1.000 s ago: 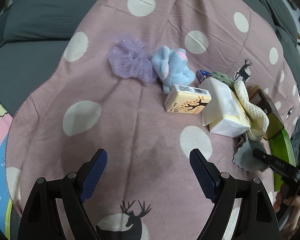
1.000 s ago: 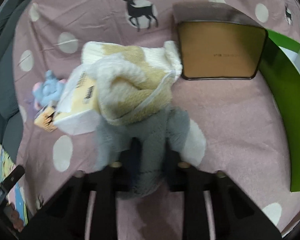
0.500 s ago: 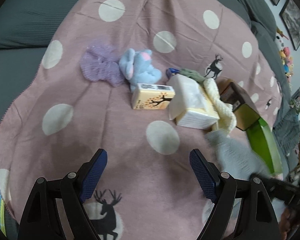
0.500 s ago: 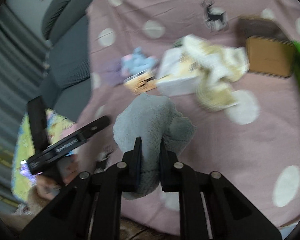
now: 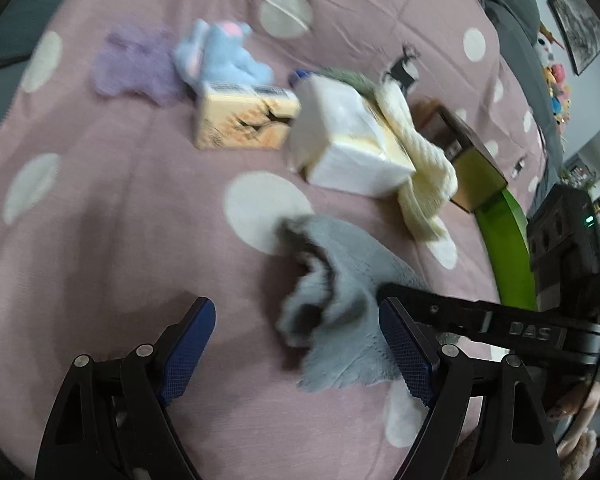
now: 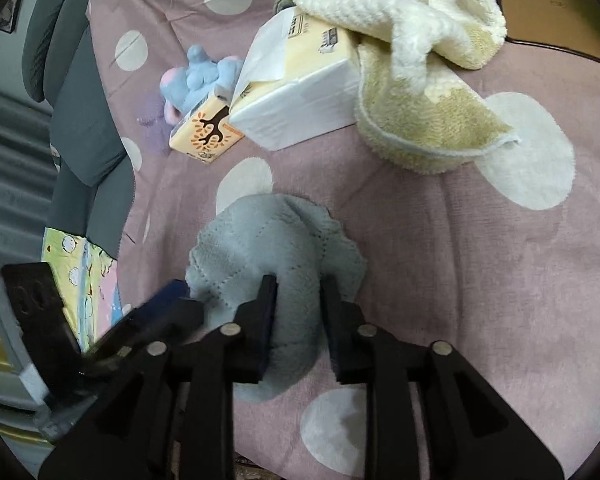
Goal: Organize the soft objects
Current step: 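Grasp the grey knit cloth with the right gripper and lift it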
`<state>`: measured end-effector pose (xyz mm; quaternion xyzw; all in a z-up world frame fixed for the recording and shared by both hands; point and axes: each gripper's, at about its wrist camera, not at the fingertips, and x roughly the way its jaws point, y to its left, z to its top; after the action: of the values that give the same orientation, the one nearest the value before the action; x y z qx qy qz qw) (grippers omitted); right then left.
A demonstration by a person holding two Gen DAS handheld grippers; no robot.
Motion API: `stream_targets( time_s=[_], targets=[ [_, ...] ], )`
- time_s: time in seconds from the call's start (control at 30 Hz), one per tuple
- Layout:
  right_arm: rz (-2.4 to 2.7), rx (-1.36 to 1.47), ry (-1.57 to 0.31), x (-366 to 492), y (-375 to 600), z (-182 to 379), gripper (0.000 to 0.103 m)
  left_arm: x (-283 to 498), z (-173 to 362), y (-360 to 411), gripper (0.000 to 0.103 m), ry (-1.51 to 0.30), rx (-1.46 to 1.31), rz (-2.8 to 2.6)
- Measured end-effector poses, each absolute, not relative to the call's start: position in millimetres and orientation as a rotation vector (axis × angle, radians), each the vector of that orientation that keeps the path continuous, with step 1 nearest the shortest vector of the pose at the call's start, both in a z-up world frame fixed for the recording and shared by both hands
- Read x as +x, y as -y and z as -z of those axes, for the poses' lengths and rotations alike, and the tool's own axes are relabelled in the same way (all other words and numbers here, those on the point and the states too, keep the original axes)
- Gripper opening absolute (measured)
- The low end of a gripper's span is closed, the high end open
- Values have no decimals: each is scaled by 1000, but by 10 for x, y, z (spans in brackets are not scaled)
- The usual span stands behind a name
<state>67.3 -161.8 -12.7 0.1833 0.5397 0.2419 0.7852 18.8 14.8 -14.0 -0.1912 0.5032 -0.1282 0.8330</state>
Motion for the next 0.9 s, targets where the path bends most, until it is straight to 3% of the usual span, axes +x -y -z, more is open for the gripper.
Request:
stream_targets(
  time_s=[0.07,0.1,0.13,0.33,0.43,0.57,0.7,0.9],
  targets=[
    [-503,396,-1145,612,1678,57,44,199,181,-66,76,-1083,-400,290],
    [-469,387,-1122,591,1714,2,60,199,195,-42,72,-1089,-397,293],
    [-442,378,-1100,574,1758,-38,70,199,205,-13,71,-1088,-385,286],
    [-453,423,-1027,508,1925,-228,72,202,213,72,49,-1091,-364,298],
    [-500,426,-1047,530,1800,-155,72,204,219,103,40,-1092,-356,302],
    [-480,426,-1110,653,1715,85,68,211,227,105,35,-1099,-369,311],
    [-522,460,-1113,664,1637,180,57,217,228,127,28,-1100,-355,322],
    [-548,442,-1109,609,1499,168,32,212,179,215,18,-1093,-328,320]
  ],
)
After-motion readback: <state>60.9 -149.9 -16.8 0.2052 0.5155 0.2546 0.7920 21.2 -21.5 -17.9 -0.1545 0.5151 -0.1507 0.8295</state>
